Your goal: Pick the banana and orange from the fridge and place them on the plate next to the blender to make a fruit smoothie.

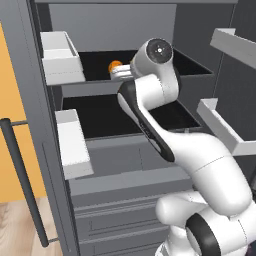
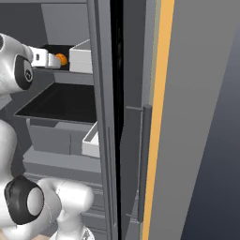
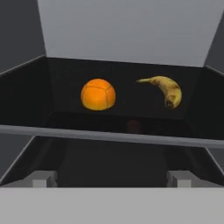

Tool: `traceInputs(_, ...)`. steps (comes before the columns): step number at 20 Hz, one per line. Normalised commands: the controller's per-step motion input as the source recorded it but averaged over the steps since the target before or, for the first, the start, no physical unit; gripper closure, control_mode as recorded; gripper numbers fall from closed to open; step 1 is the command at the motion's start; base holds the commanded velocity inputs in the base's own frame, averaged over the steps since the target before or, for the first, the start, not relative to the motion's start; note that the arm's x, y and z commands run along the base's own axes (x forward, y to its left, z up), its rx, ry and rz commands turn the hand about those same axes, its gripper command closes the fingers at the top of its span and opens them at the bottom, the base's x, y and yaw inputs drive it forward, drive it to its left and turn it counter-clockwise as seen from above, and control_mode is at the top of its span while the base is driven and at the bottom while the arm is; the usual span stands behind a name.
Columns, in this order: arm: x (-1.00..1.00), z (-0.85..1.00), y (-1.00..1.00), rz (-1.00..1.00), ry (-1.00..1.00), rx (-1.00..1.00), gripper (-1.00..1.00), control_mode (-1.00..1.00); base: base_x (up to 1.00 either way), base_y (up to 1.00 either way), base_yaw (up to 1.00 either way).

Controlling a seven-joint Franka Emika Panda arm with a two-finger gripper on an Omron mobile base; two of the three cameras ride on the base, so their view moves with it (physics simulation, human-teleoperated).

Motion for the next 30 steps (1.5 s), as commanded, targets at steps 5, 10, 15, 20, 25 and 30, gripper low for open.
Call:
traceInputs(5, 0.49, 0.00, 0.15, -0.01, 0.10, 0.00, -1.00, -1.00, 0.00, 0.00, 0.00)
traceInputs(10, 0.40, 0.00, 0.01, -0.01, 0.11, 0.00, -1.00, -1.00, 0.00, 0.00, 0.00)
traceInputs(15, 0.37, -0.04, 0.00, 0.00, 0.07, 0.00, -1.00, -1.00, 0.00, 0.00, 0.00)
traceInputs(20, 0.32, -0.15, 0.00, 0.00, 0.02, 0.00, -1.00, -1.00, 0.00, 0.00, 0.00)
traceInputs(25, 0.34, -0.22, 0.05, 0.00, 0.00, 0.00, -1.00, -1.00, 0.00, 0.00, 0.00)
traceInputs(30, 0.37, -0.21, 0.20, 0.00, 0.00, 0.00, -1.00, -1.00, 0.00, 0.00, 0.00)
